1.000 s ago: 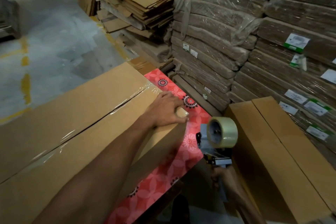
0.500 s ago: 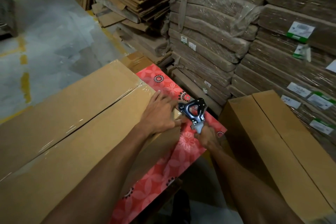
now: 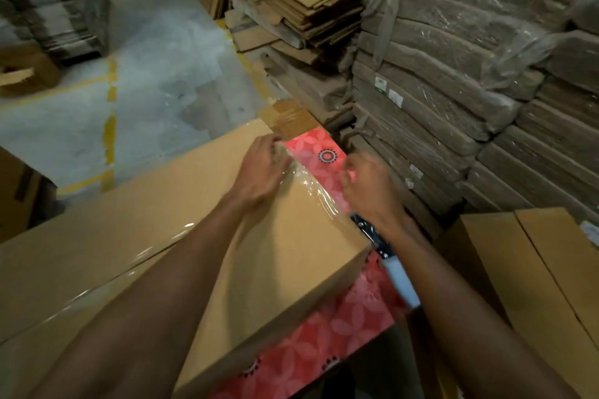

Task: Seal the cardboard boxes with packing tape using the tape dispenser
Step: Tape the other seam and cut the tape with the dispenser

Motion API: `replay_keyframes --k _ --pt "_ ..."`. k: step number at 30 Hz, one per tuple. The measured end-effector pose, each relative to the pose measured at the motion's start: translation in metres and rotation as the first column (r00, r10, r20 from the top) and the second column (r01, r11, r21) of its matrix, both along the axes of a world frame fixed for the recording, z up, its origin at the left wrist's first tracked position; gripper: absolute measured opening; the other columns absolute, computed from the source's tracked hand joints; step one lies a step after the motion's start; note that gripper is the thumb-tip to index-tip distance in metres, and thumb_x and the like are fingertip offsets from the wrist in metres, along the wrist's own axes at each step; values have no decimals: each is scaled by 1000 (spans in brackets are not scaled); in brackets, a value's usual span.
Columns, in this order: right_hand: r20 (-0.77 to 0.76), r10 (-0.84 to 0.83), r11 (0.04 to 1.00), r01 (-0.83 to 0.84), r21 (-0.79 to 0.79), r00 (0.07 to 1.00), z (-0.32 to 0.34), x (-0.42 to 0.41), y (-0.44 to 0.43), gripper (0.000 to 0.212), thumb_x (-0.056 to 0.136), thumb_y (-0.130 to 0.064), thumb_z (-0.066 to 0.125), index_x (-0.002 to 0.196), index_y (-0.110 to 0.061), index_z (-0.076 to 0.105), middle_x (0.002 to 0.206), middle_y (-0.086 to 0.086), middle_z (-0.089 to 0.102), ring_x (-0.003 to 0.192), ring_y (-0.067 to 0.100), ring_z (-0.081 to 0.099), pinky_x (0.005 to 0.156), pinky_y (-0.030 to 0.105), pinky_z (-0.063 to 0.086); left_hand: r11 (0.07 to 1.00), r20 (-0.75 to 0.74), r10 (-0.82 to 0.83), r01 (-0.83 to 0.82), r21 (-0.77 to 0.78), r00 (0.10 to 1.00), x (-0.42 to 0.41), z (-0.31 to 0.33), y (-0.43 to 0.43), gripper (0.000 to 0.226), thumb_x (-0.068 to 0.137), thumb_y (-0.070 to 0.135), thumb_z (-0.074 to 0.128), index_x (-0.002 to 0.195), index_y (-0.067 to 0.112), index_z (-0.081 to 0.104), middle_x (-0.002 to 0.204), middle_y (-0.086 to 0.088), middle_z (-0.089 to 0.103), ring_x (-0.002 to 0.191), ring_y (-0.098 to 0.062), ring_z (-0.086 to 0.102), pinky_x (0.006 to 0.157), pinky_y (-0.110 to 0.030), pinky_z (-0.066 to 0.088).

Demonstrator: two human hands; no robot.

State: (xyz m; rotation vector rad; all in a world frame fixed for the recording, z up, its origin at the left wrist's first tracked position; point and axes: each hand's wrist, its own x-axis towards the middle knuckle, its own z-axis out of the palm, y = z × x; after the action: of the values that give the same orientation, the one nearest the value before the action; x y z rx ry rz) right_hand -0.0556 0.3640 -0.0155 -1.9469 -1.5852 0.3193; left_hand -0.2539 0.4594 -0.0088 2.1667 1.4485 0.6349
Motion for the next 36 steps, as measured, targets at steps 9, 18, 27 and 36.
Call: replay_keyframes --k 9,18,27,36 --pt "187 498 867 -478 -142 847 -1 -95 146 60 98 -14 47 151 10 28 157 28 33 147 37 30 122 39 17 997 -223 -62 50 -60 973 -26 4 105 68 84 28 29 143 0 51 146 -23 52 136 -36 48 113 -39 34" --pt "109 430 887 -396 -237 896 -18 -101 153 70 104 -35 32 160 -6 1 170 7 1 156 16 1 127 35 7 995 -343 2 -37 -94 939 -23 -16 136 45 105 35 29 146 31 46 153 1 50 137 -25 48 113 -46 33" --pt "193 402 900 -347 -264 895 -23 -78 93 63 106 -40 28 161 -14 11 170 2 2 156 17 8 126 38 11 1000 -445 -16 15 -6 895 -27 -20 126 51 108 37 22 158 27 27 164 -1 32 151 -26 24 121 -49 18" --pt "242 382 907 -310 -286 892 -23 -80 85 64 106 -39 24 162 -15 6 170 0 -2 156 14 4 126 42 8 968 -529 -186 246 45 828 -31 -34 67 57 109 40 12 162 23 -2 169 7 -6 156 -13 -7 126 -41 -2"
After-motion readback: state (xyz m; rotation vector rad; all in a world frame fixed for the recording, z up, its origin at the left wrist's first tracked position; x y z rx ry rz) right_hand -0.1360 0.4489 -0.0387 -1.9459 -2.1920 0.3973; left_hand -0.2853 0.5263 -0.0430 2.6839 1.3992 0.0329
